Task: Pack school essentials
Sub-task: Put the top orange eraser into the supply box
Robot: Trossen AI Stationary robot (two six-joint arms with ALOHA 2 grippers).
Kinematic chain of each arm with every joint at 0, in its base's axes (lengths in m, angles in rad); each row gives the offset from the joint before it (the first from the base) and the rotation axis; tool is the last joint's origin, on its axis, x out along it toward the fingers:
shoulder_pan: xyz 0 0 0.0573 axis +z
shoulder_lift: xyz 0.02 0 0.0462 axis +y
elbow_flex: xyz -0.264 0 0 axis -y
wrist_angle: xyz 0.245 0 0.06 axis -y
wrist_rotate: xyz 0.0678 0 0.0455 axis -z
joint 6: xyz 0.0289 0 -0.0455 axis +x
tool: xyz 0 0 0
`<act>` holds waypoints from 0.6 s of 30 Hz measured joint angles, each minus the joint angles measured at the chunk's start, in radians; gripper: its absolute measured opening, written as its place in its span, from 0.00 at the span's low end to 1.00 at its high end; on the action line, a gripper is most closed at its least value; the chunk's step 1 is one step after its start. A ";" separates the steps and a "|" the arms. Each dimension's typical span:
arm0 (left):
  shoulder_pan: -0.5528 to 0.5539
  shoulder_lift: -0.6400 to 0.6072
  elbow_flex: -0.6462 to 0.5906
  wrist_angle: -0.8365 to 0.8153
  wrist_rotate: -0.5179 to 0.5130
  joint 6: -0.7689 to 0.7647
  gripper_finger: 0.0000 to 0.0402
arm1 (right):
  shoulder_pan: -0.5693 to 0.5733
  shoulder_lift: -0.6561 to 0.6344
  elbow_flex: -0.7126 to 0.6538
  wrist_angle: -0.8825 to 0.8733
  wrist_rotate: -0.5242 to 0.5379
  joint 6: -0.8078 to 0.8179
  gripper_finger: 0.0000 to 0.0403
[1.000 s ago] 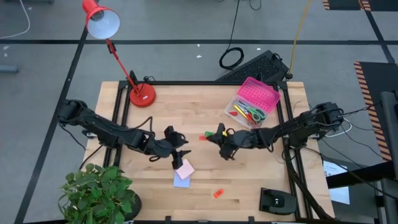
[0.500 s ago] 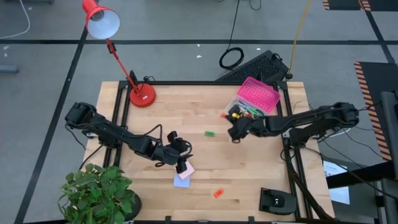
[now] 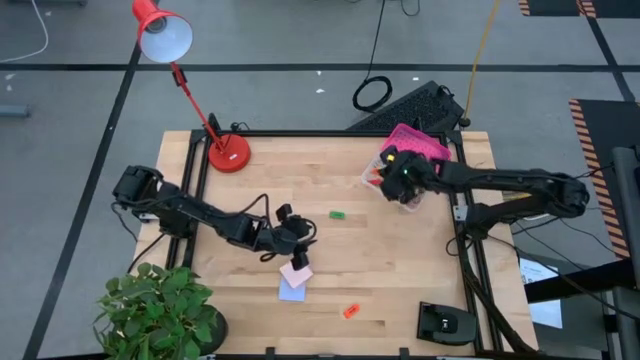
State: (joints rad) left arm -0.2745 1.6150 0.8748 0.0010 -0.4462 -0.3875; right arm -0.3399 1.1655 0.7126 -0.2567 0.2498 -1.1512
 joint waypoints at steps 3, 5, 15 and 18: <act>0.020 0.000 0.000 0.019 0.002 0.020 0.50 | -0.061 0.020 0.000 -0.002 -0.044 -0.031 0.04; 0.031 0.000 0.000 0.020 0.002 0.020 0.50 | -0.090 0.032 0.000 -0.001 -0.068 -0.042 0.04; 0.052 0.000 0.000 0.019 0.004 0.037 0.50 | -0.141 0.160 0.000 0.011 -0.150 -0.108 0.04; 0.052 0.000 0.000 0.023 0.004 0.044 0.50 | -0.147 0.192 0.000 0.048 -0.150 -0.110 0.04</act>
State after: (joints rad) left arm -0.2226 1.6154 0.8745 0.0244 -0.4419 -0.3437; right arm -0.4871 1.3577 0.7128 -0.2087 0.0998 -1.2613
